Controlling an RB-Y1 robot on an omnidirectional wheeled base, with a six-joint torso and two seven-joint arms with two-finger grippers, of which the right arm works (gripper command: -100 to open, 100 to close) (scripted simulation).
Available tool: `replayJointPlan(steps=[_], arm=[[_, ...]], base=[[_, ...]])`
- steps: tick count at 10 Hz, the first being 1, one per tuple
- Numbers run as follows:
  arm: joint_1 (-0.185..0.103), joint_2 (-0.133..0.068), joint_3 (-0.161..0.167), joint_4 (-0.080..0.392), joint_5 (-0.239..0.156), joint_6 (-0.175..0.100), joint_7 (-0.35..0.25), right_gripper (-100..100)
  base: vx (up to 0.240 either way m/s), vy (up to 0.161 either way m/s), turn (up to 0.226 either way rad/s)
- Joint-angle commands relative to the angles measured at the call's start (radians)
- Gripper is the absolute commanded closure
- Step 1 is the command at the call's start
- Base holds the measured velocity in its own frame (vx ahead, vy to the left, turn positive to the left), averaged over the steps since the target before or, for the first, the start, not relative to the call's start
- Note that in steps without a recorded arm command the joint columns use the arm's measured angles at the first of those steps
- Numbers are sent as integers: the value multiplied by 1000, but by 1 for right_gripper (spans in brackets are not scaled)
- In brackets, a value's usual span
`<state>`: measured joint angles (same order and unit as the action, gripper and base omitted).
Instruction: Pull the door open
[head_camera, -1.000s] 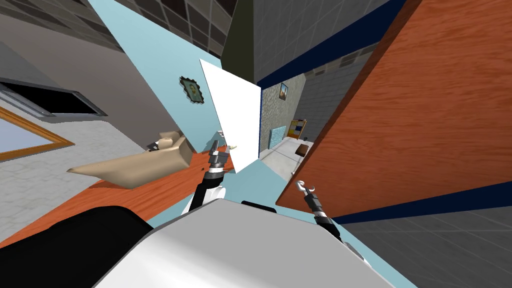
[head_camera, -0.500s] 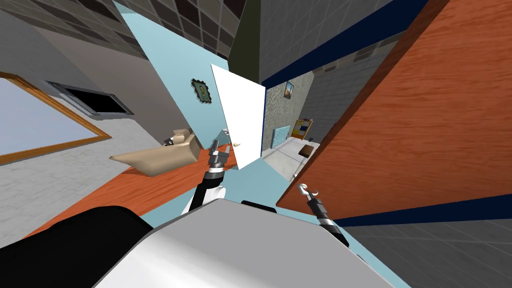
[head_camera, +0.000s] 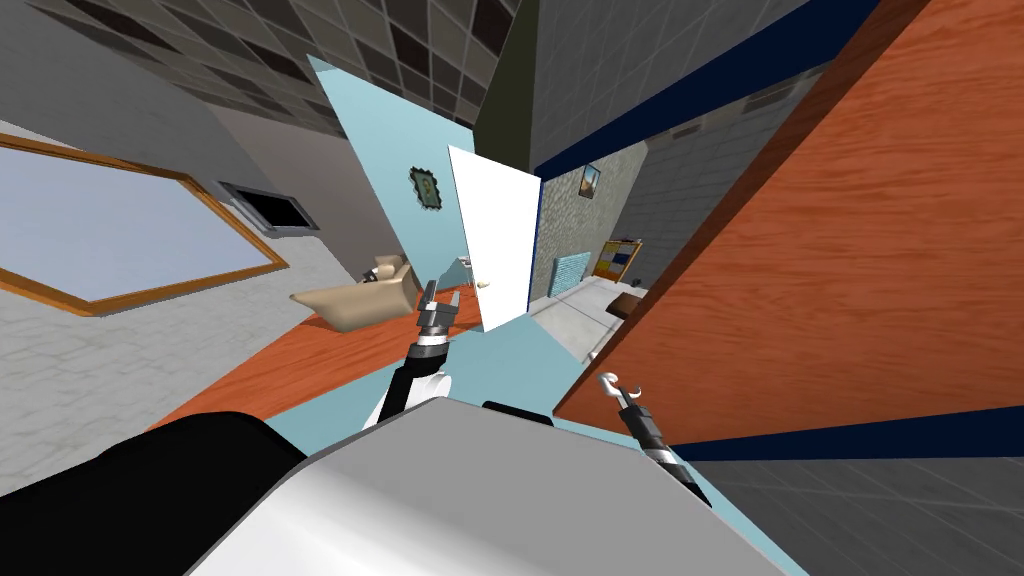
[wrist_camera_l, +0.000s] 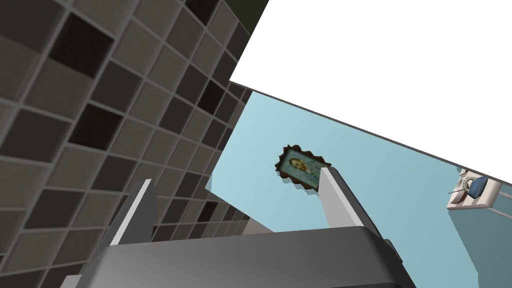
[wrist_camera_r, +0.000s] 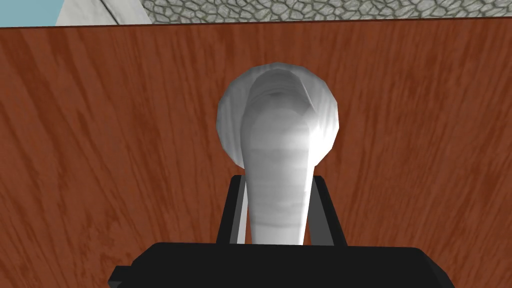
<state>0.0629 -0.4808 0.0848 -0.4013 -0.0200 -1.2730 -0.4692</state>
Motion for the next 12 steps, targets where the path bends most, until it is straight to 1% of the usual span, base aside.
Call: replayJointPlan(steps=[1,3,4,6,7,8,10,11,12], arm=[[27,-9,1,-11,0,-17,-4,100],[27,-9,1,-11,0,-17,-4,100],[41,-16,3,1,1,-46,-10,100],[49,-20,5,8,2,-63,-14,100],[35,-14,6,21,3,-63,-12,100],[23,-6,5,21,2,-48,-4,100],[8,2,2,20,-1,-28,4,100],[8,2,2,20,-1,-28,4,100],[-6,8,-1,19,-3,-9,11,100]], base=[[-238,-82,183],[-104,-6,-10],[-120,-42,166],[-181,-77,171],[-82,-27,38],[-122,-17,136],[-187,-65,134],[-102,-39,43],[-130,-41,109]])
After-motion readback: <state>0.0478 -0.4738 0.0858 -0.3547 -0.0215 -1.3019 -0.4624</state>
